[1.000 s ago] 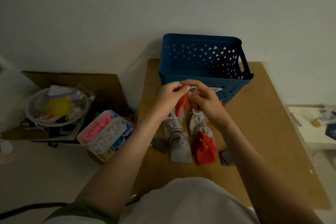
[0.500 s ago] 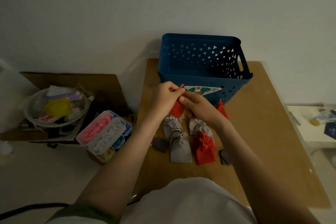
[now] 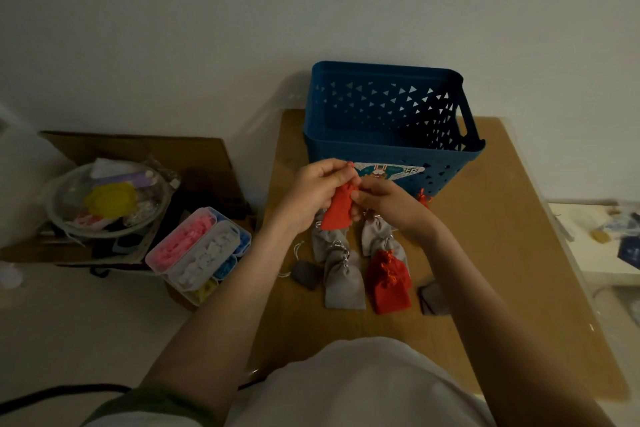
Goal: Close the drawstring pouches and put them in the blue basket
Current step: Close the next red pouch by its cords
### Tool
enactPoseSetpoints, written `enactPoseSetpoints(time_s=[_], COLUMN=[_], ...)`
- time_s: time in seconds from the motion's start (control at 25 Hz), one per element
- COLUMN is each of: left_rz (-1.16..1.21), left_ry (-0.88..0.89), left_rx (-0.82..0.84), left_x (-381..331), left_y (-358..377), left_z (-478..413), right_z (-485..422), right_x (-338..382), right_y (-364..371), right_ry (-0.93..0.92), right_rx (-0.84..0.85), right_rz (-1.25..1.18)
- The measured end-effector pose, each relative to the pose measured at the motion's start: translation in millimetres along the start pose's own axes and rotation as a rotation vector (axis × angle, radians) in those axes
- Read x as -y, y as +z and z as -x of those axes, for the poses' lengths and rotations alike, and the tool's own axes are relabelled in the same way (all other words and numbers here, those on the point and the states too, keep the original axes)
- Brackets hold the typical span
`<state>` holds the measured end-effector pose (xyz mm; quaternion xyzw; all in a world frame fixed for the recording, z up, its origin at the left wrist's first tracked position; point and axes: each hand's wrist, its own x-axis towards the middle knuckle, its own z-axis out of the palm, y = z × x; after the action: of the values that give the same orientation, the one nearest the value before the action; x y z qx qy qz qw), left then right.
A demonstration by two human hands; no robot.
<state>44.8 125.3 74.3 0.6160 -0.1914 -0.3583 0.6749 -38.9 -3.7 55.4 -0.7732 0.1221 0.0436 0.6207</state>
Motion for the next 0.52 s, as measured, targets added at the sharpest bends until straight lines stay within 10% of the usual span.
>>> enactPoseSetpoints(time_s=[0.52], left_rz=[-0.069], left_ry=[-0.002], left_rx=[-0.180], left_x=[12.1], left_y=[3.8], left_z=[-5.9], right_z=[0.0], right_x=[-14.5], right_y=[-5.2], right_ry=[0.015], right_rx=[-0.218], right_rz=[0.108])
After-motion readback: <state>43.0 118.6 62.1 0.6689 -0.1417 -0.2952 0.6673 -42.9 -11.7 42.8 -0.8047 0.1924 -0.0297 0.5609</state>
